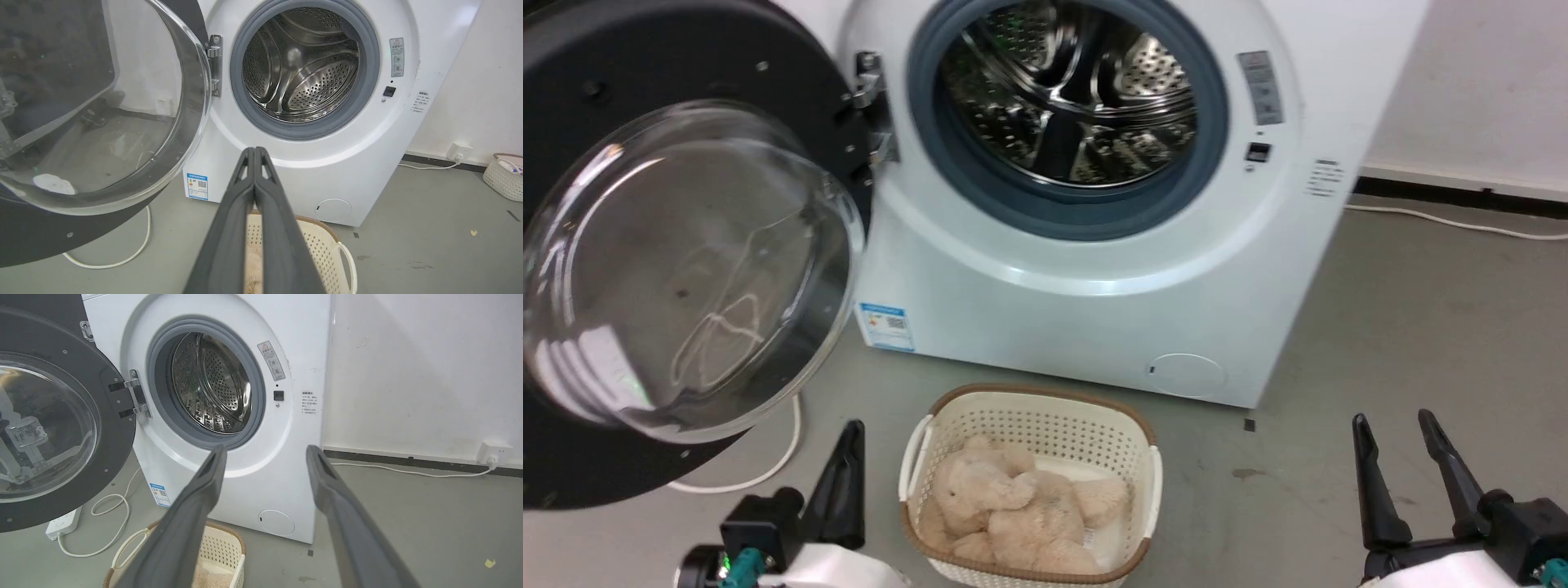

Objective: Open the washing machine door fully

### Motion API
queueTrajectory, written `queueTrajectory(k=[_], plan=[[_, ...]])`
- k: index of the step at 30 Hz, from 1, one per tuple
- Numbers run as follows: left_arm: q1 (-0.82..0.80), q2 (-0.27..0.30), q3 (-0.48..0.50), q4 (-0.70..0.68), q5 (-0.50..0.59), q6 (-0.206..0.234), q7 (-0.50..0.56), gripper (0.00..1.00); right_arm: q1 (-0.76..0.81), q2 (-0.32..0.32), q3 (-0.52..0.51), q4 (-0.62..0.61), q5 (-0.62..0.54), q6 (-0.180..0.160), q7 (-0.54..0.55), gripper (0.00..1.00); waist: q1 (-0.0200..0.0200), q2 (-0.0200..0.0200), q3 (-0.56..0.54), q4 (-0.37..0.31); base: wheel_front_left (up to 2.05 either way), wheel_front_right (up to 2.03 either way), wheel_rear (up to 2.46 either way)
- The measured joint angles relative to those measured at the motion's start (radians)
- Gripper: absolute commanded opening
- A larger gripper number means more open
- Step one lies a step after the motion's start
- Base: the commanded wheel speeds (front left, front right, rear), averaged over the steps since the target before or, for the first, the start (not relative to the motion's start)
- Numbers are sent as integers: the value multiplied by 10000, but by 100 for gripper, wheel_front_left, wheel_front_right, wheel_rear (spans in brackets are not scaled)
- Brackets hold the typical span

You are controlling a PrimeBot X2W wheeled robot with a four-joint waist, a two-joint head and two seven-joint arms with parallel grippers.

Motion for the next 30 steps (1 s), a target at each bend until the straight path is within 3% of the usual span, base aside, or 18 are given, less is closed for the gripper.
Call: queueTrajectory(k=[1,2,3,4,13,27,28,30], plan=[[85,-46,-40,0,-10,0,-2,16,19,0,29,-21,0,0,33,100,0,0,-18,-108,0,0,0],[157,-84,-92,10,-15,8,-2,47,61,0,25,-31,4,0,35,100,0,0,-32,-209,0,0,0],[204,-109,-151,17,12,15,-2,85,119,0,19,-27,8,0,35,100,0,0,-41,-303,0,0,0],[248,-123,-190,25,88,46,-12,100,171,0,17,-15,25,0,35,100,0,0,-49,-387,0,0,0],[459,-297,-339,253,144,174,-102,100,341,0,52,238,86,0,19,100,1,1,-97,-718,0,0,0],[490,-280,-466,435,163,178,-117,100,350,0,50,430,79,0,-56,100,2,1,-1,-640,0,0,0],[489,-280,-458,435,155,176,-109,0,349,0,46,430,79,-8,-56,0,2,0,3,-636,0,0,0],[490,-284,-460,441,155,176,-81,0,348,0,44,430,79,-17,-56,0,2,0,4,-637,0,0,0]])
